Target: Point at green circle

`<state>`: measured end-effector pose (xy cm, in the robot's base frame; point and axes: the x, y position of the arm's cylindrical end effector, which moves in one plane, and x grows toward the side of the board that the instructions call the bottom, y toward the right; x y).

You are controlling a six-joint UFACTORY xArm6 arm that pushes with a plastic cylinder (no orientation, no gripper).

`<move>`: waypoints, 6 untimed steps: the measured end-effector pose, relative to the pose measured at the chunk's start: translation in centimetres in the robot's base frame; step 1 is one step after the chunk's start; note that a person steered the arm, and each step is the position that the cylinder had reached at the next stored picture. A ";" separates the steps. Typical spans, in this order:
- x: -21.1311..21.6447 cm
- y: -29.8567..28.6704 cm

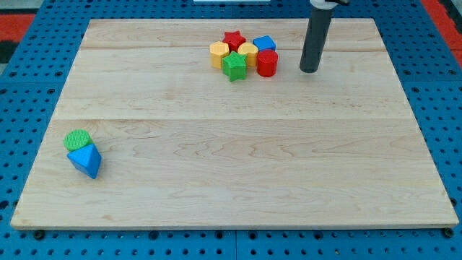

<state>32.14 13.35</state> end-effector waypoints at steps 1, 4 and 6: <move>0.6 -0.9; 6.1 -17.8; 5.9 -27.8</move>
